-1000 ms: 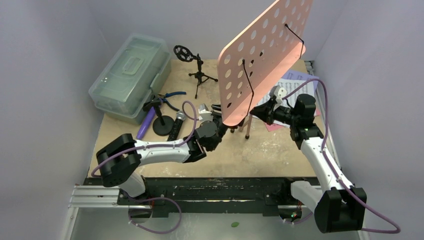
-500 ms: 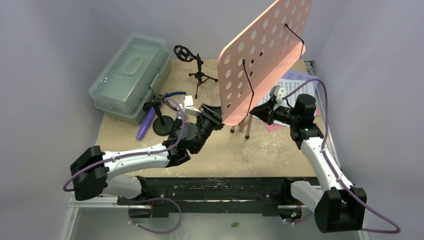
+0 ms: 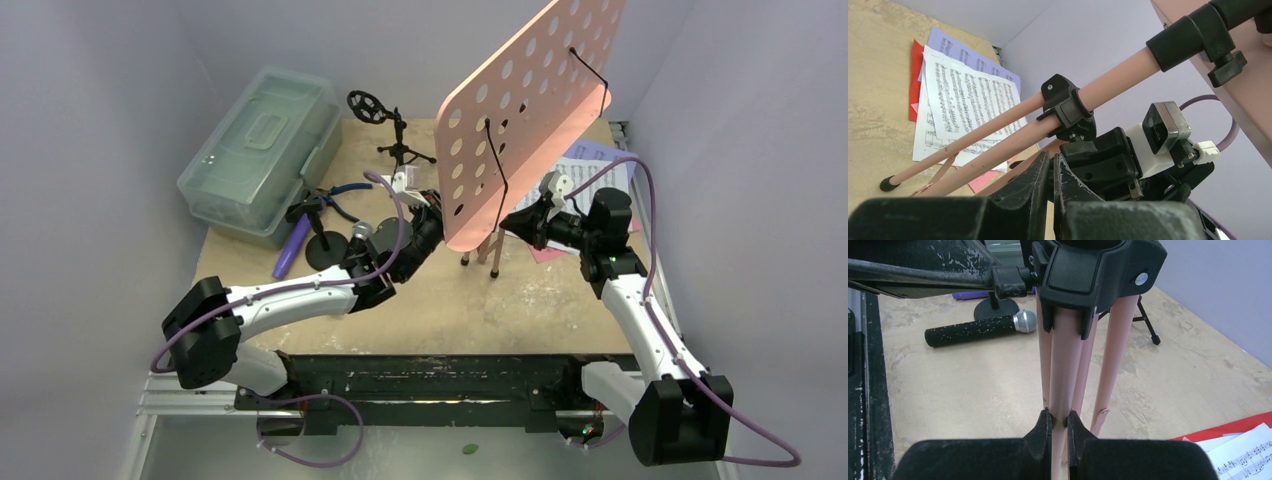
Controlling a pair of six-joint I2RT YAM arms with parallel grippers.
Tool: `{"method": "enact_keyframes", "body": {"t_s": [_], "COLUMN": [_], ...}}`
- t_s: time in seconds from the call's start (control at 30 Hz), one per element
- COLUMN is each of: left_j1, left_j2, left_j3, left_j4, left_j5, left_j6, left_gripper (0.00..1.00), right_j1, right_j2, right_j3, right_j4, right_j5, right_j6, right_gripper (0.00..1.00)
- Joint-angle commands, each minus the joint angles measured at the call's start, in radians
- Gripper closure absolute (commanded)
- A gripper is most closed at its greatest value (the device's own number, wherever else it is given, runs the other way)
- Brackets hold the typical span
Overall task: Pack up the instrument practice props
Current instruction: Place the music stand at the center of the board.
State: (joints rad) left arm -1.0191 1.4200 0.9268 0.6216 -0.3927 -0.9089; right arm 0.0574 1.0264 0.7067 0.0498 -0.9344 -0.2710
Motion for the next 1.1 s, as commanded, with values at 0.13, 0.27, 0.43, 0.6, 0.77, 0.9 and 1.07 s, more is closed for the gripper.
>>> {"method": "enact_keyframes", "body": {"t_s": [0.13,0.27,0.43,0.6,0.77,0.9,1.07], "left_j1": [0.008,0.008,0.008,0.008,0.008,0.008,0.008], "left_j2": [0.013,-0.001,-0.026,-0.029,-0.030,-0.028,-0.010], "left_j3": [0.053,0.039,0.024,0.031,0.029,0.031,0.048], "left_j4": [0.065,0.073,0.085,0.097,0.106,0.114,0.110], "left_j5": [0.062,0.037,0.001,0.004,0.008,0.007,0.011], "left_j6": [0.043,0.046,0.063,0.071,0.072,0.072,0.076], "left_gripper": [0.98,0.99,1.00,1.00,1.00,1.00,1.00], "right_j1": [-0.009,-0.010,-0.010,-0.010,-0.010,-0.009,-0.010], "right_j2": [0.031,0.032,0.034,0.037,0.038,0.040,0.041], "right_j3": [-0.030,-0.031,-0.032,-0.032,-0.032,-0.032,-0.031], "right_j4": [-0.136,-0.136,-0.134,-0.134,-0.134,-0.134,-0.134], "right_j5": [0.042,0.042,0.043,0.043,0.045,0.044,0.045], "right_j6": [-0.025,-0.024,-0.024,-0.025,-0.024,-0.025,-0.026], "right_gripper": [1.00,1.00,1.00,1.00,1.00,1.00,1.00]}}
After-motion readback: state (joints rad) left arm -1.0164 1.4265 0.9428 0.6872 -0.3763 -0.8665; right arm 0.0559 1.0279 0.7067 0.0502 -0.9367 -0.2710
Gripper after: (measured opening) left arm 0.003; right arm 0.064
